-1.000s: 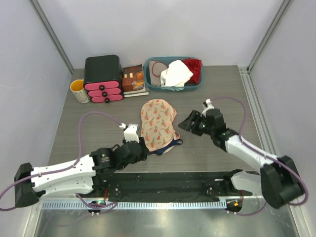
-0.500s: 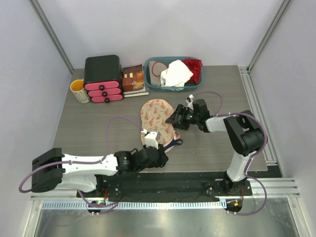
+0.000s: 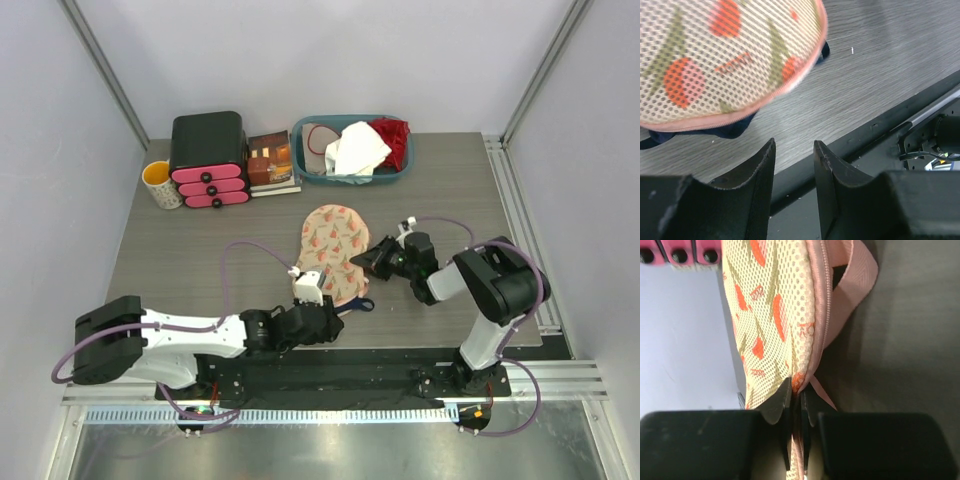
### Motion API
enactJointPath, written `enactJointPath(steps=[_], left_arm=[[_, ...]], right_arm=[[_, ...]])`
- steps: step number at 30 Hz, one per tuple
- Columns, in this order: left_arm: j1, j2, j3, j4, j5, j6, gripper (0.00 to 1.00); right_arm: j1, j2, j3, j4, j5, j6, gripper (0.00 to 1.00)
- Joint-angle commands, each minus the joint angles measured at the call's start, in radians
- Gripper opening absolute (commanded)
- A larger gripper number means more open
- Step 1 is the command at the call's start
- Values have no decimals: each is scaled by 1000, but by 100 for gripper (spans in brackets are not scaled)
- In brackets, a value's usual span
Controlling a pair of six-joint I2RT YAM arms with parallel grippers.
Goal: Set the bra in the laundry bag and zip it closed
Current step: Adjust the bra in the laundry bag.
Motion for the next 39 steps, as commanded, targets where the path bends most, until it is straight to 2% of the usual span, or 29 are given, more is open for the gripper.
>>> enactJointPath(steps=[1, 3, 4, 6, 7, 8, 10, 12, 13, 15, 17, 20, 23, 25, 26, 27, 30, 31, 32, 34, 36, 38, 39], left_arm=[[-19, -73, -58, 27, -76, -61, 37], [-39, -136, -88, -2, -121, -74, 37], [-48, -157, -97, -8, -135, -83, 37], [-64, -220, -126, -28, -155, -91, 37], [-65, -242, -135, -37, -164, -104, 37], [-67, -274, -153, -43, -168, -117, 38], [-70, -303, -180, -68, -168, -137, 39], [-70, -341, -216, -88, -158, -184, 38], [-73, -349, -227, -103, -152, -195, 38], [-78, -386, -253, -124, -139, -215, 37], [-79, -429, -256, -164, -132, -204, 35], [-79, -525, -250, -168, -83, -100, 37], [-79, -614, -246, -169, -26, 6, 41], [-78, -654, -243, -183, 16, 71, 43], [-79, -695, -230, -210, 23, 89, 44], [-79, -711, -224, -223, 25, 110, 46], [-78, -737, -165, -288, -24, 155, 55], [-78, -730, -126, -301, -50, 187, 58], [-78, -699, -106, -310, -67, 201, 58], [-78, -652, -42, -330, -92, 234, 59], [-78, -537, 12, -351, -95, 299, 60], [-78, -437, 105, -417, -99, 364, 59], [-78, -339, 134, -434, -98, 391, 59]], right_arm=[[65, -122, -162, 282, 289, 182, 13], [162, -189, -223, 282, 400, 210, 13], [202, -215, -232, 244, 554, 225, 14], [302, -260, -246, 163, 704, 247, 16], [377, -274, -229, 144, 752, 252, 18], [400, -275, -223, 122, 817, 265, 20], [446, -260, -217, 108, 853, 298, 25], [451, -248, -211, 115, 841, 299, 31], [451, -240, -205, 108, 821, 299, 39], [451, -243, -202, 98, 757, 259, 47], [451, -275, -199, 47, 712, 195, 58], [453, -350, -206, -84, 610, 129, 66], [451, -457, -255, -230, 571, 43, 68], [450, -620, -275, -411, 606, -12, 73], [453, -675, -277, -478, 618, -35, 73], [451, -793, -272, -620, 641, -55, 73], [451, -927, -281, -724, 623, -121, 72], [453, -979, -287, -726, 605, -156, 68], [451, -993, -294, -711, 530, -182, 66], [453, -987, -285, -695, 479, -218, 60], [451, -964, -287, -642, 363, -258, 57], [451, -944, -295, -620, 335, -274, 55], [451, -943, -303, -599, 335, -276, 54]])
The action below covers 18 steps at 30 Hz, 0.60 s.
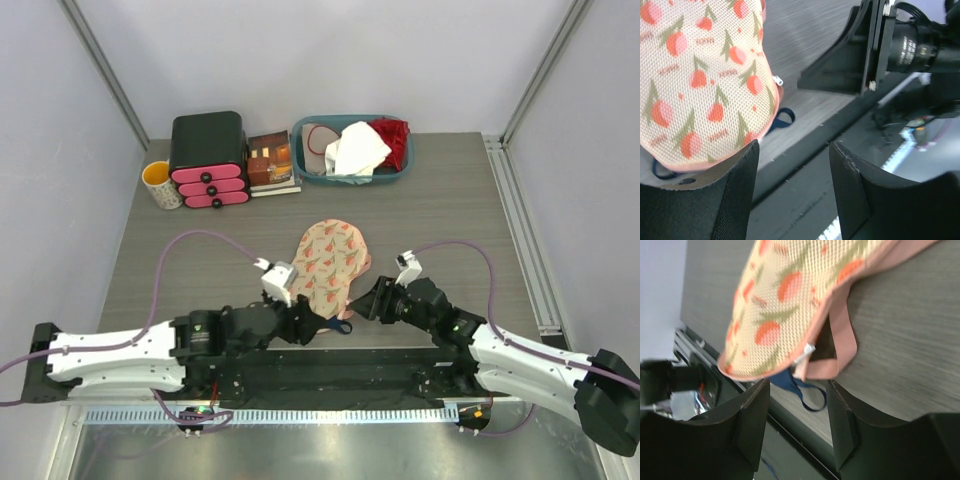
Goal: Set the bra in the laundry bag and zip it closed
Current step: Adjust the bra in the laundry bag.
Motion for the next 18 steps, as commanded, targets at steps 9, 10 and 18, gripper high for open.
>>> enactJointPath(steps=[9, 10, 18], left_arm=[[-1, 534, 268, -115, -66, 349, 58], [-1, 574, 282, -121, -77, 355, 58], [-3, 709, 340, -155, -150, 366, 55]], right_arm=[[5, 103, -41, 109, -216, -84, 55], [3, 114, -48, 116, -231, -82, 55], [5, 270, -56, 256, -254, -79, 54]])
